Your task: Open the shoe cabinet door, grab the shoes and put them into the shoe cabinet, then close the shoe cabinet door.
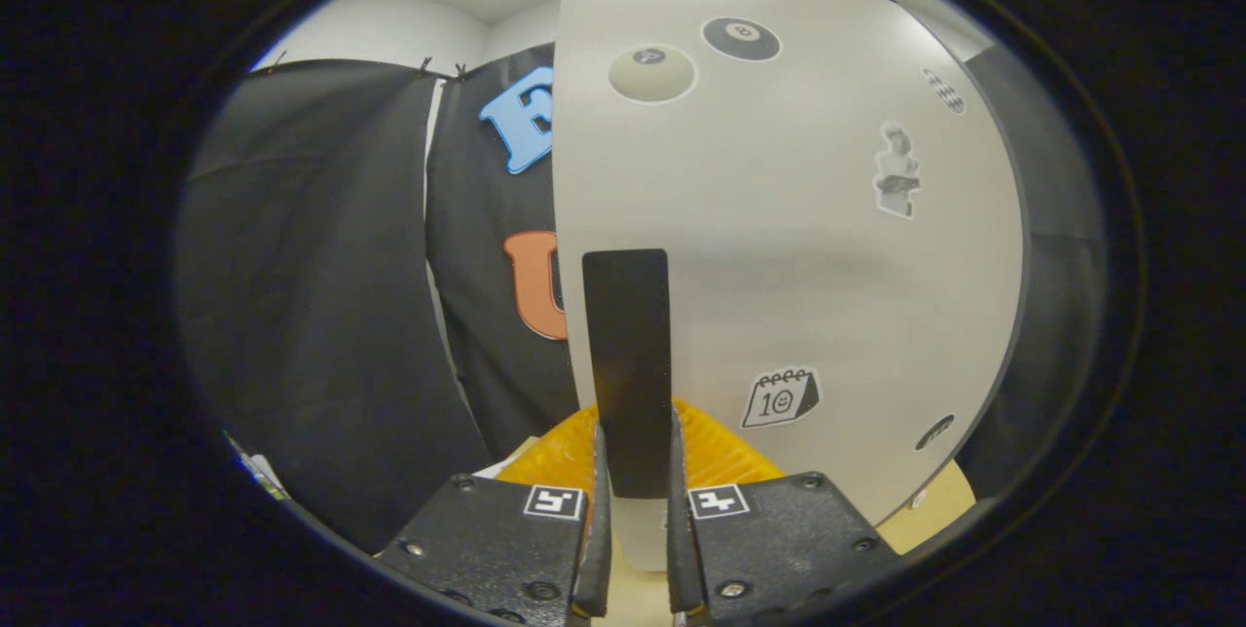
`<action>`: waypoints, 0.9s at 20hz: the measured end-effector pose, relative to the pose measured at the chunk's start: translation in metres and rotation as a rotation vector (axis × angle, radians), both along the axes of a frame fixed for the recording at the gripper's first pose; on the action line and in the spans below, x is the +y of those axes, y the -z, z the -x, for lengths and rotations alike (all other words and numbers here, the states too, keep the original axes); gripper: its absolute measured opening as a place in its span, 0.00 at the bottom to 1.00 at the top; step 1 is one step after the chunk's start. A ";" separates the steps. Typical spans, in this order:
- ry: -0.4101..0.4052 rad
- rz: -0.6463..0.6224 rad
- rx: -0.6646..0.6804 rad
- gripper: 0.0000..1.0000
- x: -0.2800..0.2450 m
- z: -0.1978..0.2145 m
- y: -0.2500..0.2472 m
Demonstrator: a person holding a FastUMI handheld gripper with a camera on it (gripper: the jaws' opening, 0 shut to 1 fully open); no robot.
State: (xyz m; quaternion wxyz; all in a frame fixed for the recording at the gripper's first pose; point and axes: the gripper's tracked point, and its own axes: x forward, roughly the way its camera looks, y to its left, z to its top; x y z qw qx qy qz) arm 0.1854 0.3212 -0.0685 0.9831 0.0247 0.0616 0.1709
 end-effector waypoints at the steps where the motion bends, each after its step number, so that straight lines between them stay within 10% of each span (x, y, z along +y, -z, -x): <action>1: -0.011 -0.002 0.005 0.26 -0.004 0.010 0.000; 18: -0.129 -0.039 0.015 0.25 -0.131 0.159 0.008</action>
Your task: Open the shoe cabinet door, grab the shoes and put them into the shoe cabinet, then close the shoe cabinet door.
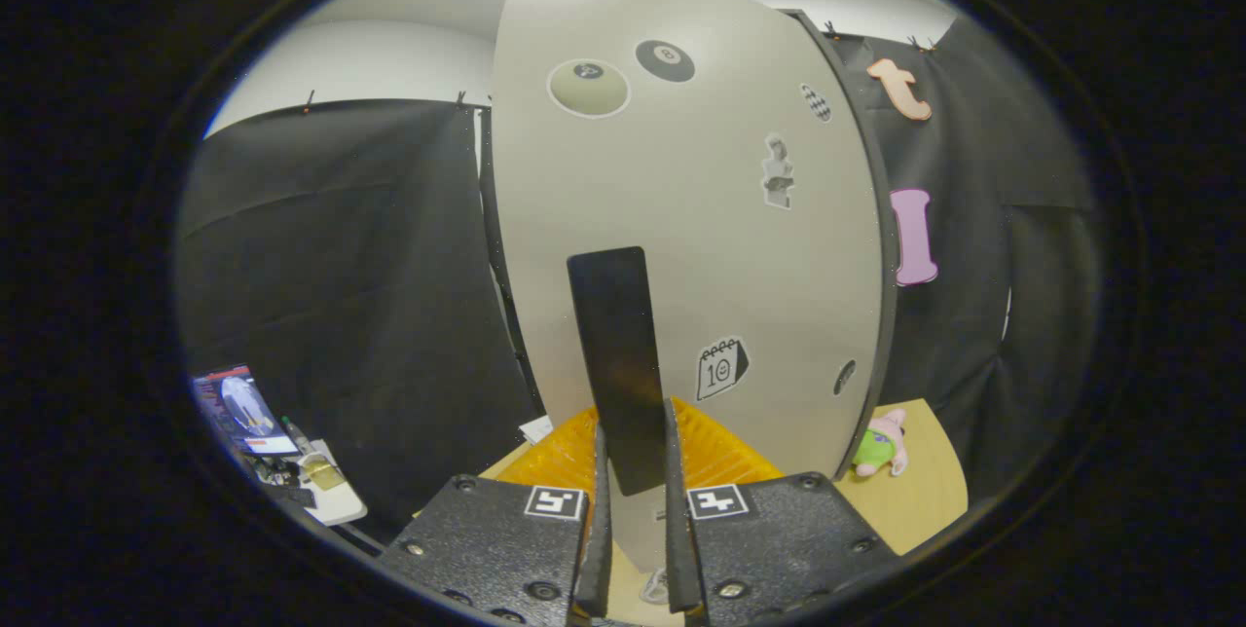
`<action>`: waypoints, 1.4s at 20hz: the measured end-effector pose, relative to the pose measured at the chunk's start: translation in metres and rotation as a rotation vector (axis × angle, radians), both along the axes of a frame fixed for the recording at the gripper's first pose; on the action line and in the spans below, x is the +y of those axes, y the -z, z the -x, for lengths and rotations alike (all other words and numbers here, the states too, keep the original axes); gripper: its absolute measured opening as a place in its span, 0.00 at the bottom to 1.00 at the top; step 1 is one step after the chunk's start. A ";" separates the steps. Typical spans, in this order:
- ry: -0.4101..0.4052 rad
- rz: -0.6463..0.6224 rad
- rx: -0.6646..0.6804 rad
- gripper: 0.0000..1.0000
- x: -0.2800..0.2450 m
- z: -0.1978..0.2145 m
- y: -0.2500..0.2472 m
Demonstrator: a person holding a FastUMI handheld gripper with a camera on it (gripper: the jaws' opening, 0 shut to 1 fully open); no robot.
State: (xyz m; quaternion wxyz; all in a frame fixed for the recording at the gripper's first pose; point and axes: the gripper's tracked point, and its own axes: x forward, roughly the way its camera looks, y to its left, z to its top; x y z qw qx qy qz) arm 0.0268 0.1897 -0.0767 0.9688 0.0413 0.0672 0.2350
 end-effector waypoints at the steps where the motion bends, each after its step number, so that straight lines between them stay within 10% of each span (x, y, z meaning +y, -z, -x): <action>1: 0.006 0.004 -0.007 0.25 -0.012 0.007 0.000; 16: 0.383 0.075 -0.023 0.15 -0.203 0.025 0.003; 20: 0.337 0.016 -0.001 0.12 -0.213 0.023 0.009; 28: 0.428 0.173 -0.103 0.51 -0.227 0.105 0.030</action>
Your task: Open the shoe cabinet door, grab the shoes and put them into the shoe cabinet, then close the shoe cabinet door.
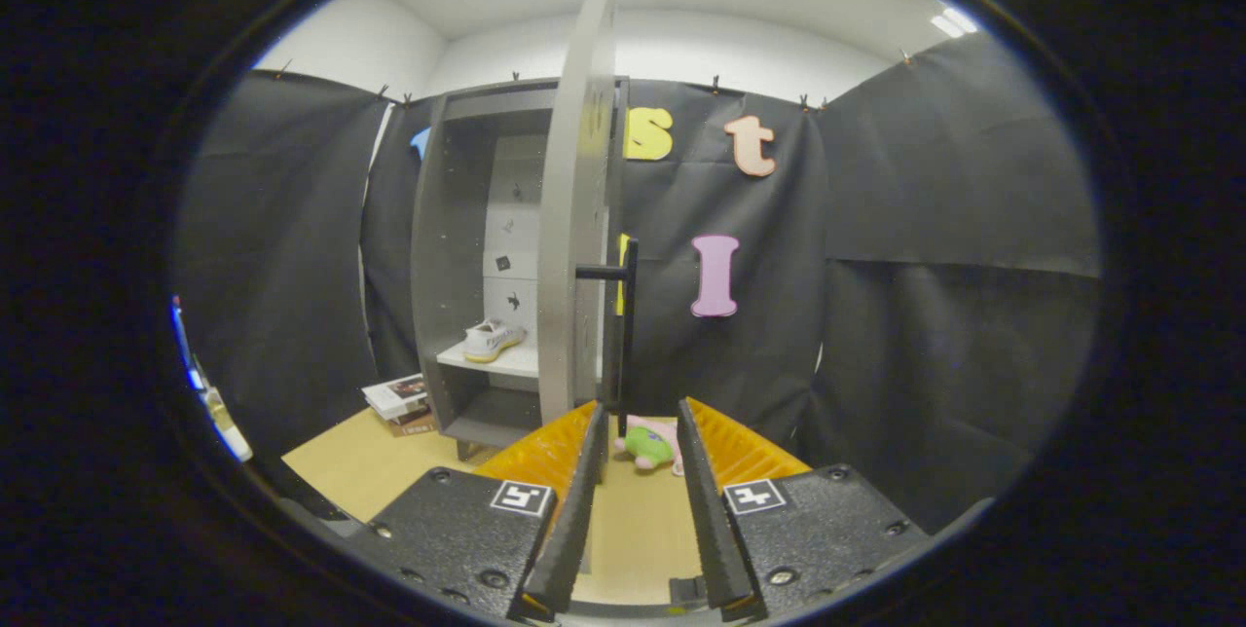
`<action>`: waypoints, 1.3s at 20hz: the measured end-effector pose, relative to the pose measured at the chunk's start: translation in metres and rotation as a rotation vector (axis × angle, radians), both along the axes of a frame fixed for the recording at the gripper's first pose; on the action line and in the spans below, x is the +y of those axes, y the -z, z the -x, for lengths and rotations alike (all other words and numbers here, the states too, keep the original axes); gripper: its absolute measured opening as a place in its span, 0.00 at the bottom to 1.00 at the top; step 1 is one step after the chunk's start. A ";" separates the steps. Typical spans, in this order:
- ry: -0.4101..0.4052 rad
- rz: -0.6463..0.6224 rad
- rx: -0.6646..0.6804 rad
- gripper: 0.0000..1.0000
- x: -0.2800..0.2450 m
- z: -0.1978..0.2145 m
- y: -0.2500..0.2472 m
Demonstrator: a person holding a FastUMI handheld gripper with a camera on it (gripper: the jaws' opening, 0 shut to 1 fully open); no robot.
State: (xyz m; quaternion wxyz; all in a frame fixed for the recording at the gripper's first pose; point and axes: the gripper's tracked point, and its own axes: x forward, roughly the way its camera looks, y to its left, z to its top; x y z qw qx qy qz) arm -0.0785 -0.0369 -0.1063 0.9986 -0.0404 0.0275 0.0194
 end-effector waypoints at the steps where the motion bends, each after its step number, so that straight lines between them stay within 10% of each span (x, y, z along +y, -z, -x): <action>1: 0.000 0.007 0.003 0.53 0.006 0.013 0.010; 6: -0.076 0.053 0.093 0.59 0.081 0.049 0.094; 11: -0.141 -0.006 0.258 0.95 0.168 0.033 0.192; 26: -0.202 0.050 0.559 0.95 0.289 -0.117 0.378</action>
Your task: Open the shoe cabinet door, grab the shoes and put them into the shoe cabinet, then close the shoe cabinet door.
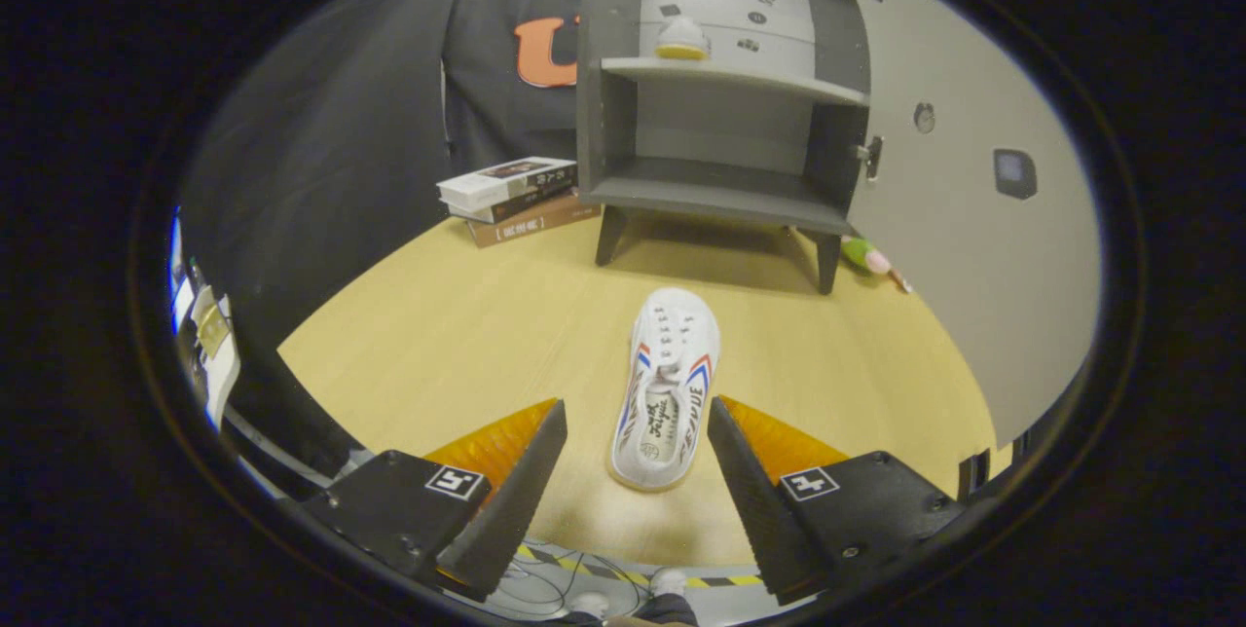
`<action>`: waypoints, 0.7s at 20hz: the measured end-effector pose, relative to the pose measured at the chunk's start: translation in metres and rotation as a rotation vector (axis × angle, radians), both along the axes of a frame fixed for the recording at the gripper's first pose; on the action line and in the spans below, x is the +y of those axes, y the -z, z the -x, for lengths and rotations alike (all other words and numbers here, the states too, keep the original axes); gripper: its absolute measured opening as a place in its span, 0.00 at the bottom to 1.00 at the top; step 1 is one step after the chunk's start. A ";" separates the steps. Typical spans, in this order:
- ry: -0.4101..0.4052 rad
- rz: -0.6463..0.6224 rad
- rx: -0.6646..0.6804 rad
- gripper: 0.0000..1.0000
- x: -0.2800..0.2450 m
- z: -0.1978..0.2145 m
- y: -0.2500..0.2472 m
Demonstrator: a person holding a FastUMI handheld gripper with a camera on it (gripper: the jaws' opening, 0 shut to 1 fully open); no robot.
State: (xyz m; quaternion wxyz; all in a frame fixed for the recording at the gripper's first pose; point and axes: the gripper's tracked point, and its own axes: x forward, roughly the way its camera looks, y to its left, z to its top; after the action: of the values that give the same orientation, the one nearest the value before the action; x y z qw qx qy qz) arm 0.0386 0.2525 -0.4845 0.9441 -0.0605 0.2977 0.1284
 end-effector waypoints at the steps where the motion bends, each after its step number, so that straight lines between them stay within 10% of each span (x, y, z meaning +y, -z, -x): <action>1: 0.001 -0.008 0.024 0.96 0.004 -0.006 0.008; 11: 0.080 0.003 0.183 0.89 0.018 -0.046 0.044; 14: 0.064 -0.010 0.178 0.70 0.008 -0.038 0.034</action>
State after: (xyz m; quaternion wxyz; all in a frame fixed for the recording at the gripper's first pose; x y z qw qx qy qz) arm 0.0768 0.2606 -0.5185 0.9178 -0.0345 0.3815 0.1046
